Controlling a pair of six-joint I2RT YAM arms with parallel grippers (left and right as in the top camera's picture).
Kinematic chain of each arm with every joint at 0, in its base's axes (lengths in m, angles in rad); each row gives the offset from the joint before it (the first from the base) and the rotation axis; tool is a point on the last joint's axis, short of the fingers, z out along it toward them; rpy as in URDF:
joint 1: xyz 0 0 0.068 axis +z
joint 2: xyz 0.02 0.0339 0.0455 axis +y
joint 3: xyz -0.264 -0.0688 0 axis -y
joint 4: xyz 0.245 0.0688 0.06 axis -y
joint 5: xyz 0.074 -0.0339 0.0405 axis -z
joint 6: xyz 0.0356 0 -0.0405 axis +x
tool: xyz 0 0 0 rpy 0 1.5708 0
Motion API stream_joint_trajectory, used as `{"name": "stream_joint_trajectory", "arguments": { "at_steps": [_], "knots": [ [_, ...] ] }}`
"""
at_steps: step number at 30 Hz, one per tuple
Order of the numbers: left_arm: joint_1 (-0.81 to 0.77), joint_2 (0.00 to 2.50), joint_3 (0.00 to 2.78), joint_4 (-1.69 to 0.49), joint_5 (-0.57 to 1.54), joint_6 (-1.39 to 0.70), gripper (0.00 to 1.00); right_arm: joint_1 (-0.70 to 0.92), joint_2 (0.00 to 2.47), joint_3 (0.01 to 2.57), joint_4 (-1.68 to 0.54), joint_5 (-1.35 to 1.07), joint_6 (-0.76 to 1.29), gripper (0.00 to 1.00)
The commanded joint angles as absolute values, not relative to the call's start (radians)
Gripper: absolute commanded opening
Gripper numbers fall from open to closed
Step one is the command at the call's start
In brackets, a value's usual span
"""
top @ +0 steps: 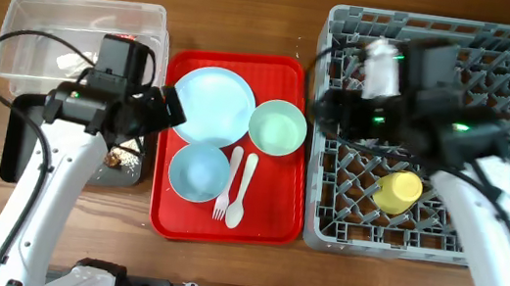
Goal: Sort waste into correct bins and load items into the dishwasher rack
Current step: 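Grasp the mint bowl on the red tray with the right gripper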
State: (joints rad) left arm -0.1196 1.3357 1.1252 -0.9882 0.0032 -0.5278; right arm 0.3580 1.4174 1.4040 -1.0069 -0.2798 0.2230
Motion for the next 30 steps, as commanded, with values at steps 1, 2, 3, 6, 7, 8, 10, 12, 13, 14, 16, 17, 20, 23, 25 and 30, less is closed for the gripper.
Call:
{"name": "stream_joint_trajectory", "arguments": {
  "at_steps": [1, 2, 3, 6, 7, 8, 10, 12, 13, 14, 16, 17, 20, 23, 25, 30],
  "knots": [
    [-0.054, 1.322, 1.128, -0.991, -0.028, -0.558, 1.00, 0.489, 1.516, 1.405, -1.009, -0.207, 0.448, 0.90],
    [-0.044, 1.322, 1.128, -0.991, -0.028, -0.558, 1.00, 0.517, 1.542, 1.405, -1.010, -0.182, 0.501, 0.90],
    [-0.036, 1.322, 1.128, -0.991, -0.028, -0.558, 1.00, 0.553, 1.580, 1.405, -1.005, -0.153, 0.541, 0.90],
    [-0.035, 1.322, 1.128, -0.991, -0.028, -0.558, 1.00, 0.605, 1.693, 1.405, -0.972, 0.021, 0.611, 0.90],
    [-0.035, 1.322, 1.128, -0.991, -0.028, -0.558, 1.00, 0.605, 1.730, 1.405, -0.962, 0.058, 0.611, 0.90],
    [-0.035, 1.322, 1.128, -0.989, -0.028, -0.558, 1.00, 0.604, 1.755, 1.405, -0.955, 0.065, 0.609, 0.90],
    [-0.035, 1.322, 1.128, -0.989, -0.028, -0.558, 1.00, 0.605, 1.845, 1.405, -0.937, 0.059, 0.616, 0.89],
    [-0.035, 1.322, 1.128, -0.989, -0.028, -0.558, 1.00, 0.605, 1.891, 1.405, -0.931, 0.060, 0.661, 0.89],
    [-0.035, 1.322, 1.128, -0.989, -0.028, -0.558, 1.00, 0.605, 1.909, 1.405, -0.927, 0.059, 0.671, 0.89],
    [-0.035, 1.322, 1.128, -0.989, -0.028, -0.558, 1.00, 0.605, 1.928, 1.405, -0.924, 0.059, 0.684, 0.89],
    [-0.035, 1.322, 1.128, -0.989, -0.028, -0.558, 1.00, 0.605, 1.956, 1.405, -0.919, 0.059, 0.690, 0.88],
    [-0.035, 1.322, 1.128, -0.989, -0.028, -0.558, 1.00, 0.605, 1.970, 1.405, -0.919, 0.060, 0.701, 0.88],
    [-0.035, 1.322, 1.128, -0.989, -0.028, -0.558, 1.00, 0.605, 1.981, 1.405, -0.908, 0.065, 0.707, 0.80],
    [-0.035, 1.322, 1.128, -0.990, -0.028, -0.558, 1.00, 0.605, 1.981, 1.405, -0.905, 0.063, 0.710, 0.56],
    [-0.035, 1.322, 1.128, -0.989, -0.028, -0.558, 1.00, 0.605, 1.981, 1.405, -0.909, 0.063, 0.710, 0.42],
    [-0.035, 1.322, 1.128, -0.989, -0.028, -0.558, 1.00, 0.605, 1.981, 1.404, -0.917, 0.068, 0.738, 0.27]
  ]
}}
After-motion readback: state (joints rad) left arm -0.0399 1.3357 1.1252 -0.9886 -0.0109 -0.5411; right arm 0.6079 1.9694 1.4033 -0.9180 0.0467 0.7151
